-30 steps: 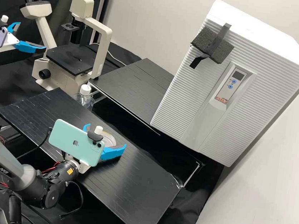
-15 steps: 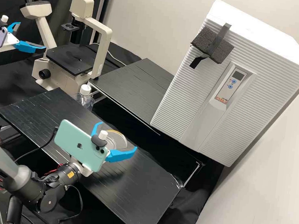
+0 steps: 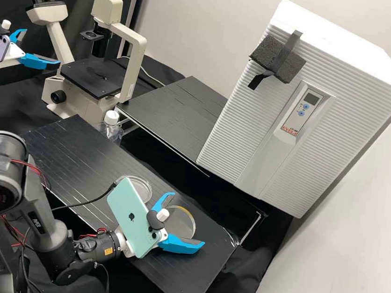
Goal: Open the petri dish lid.
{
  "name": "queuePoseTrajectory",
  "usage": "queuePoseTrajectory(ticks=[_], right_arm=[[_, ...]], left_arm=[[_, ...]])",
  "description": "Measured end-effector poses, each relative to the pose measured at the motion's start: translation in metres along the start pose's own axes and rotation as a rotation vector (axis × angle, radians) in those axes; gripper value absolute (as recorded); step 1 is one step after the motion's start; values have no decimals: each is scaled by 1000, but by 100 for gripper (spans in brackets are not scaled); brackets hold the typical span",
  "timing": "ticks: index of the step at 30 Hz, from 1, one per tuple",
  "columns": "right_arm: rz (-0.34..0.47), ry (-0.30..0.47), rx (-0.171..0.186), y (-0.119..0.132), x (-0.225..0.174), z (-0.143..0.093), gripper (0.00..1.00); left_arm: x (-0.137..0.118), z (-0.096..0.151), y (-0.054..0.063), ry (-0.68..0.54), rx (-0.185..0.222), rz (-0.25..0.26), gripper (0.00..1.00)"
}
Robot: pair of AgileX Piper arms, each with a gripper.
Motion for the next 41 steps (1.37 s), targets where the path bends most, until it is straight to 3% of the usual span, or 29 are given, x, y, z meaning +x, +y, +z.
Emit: queuePoseTrajectory(ticks=[9, 10, 23, 30, 35, 41], right_arm=[[-12, -14, -69, -9, 4, -1, 0], [-11, -14, -73, -9, 4, -1, 100], [7, -15, -83, -13, 6, -5, 100], [24, -15, -66, -15, 6, -9, 100], [93, -41, -10, -12, 4, -14, 100], [108, -35, 53, -5, 3, -11, 100]], left_arm=[[0, 0, 0, 0, 0, 0, 100], [0, 0, 0, 0, 0, 0, 100], [0, 0, 0, 0, 0, 0, 100], [0, 0, 0, 0, 0, 0, 100], [0, 0, 0, 0, 0, 0, 100], [0, 0, 0, 0, 0, 0, 100]])
